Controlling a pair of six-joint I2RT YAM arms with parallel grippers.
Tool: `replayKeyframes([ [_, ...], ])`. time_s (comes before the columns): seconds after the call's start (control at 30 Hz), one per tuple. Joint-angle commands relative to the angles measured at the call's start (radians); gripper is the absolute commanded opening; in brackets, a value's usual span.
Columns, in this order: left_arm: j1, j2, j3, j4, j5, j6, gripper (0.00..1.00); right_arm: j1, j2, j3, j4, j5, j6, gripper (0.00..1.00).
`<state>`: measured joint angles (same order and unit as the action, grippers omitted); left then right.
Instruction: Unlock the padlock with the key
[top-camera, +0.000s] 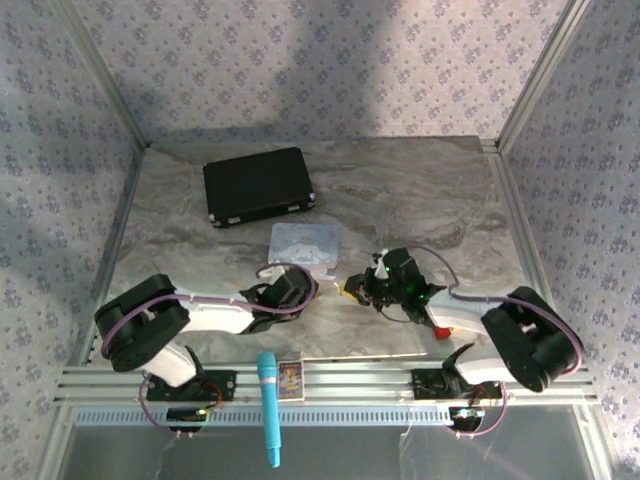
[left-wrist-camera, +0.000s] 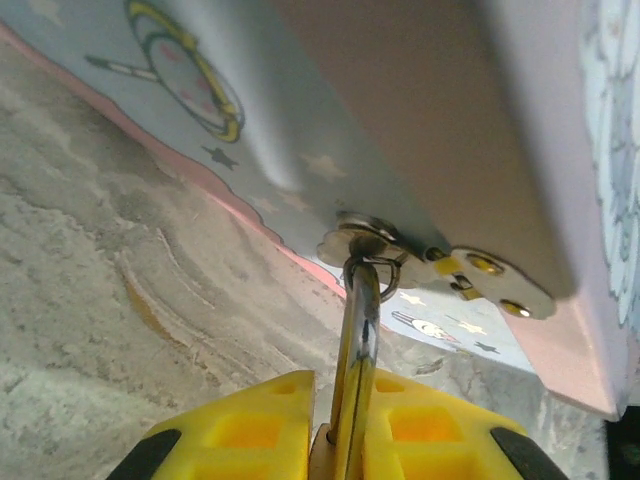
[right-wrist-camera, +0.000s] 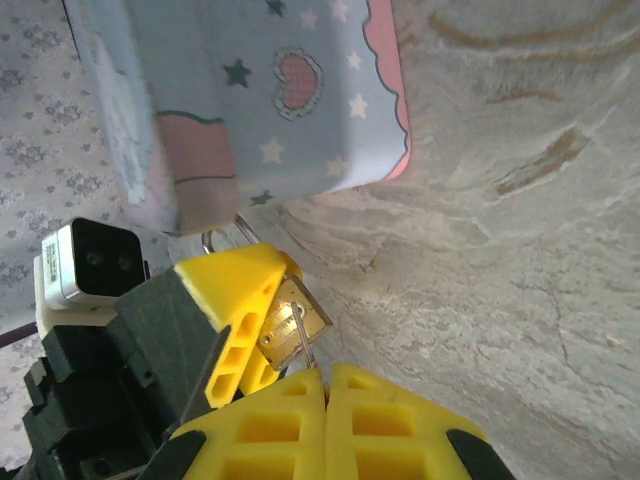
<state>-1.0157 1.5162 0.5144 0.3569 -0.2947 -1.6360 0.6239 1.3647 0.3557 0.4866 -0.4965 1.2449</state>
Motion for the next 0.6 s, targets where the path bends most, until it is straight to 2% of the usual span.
replayKeyframes([
  [0.0, 0.003, -0.008, -0.022, 0.051, -0.049, -0.109, 0.16, 0.01, 0.028, 0.012, 0.086, -0.061, 0.046, 0.0],
  [0.27, 0.016, -0.007, -0.028, 0.102, -0.047, -0.155, 0.15, 0.026, 0.186, 0.041, 0.297, -0.146, 0.161, 0.0],
  [0.57, 0.043, 0.01, -0.043, 0.14, -0.008, -0.185, 0.14, 0.036, 0.264, 0.036, 0.383, -0.146, 0.214, 0.0],
])
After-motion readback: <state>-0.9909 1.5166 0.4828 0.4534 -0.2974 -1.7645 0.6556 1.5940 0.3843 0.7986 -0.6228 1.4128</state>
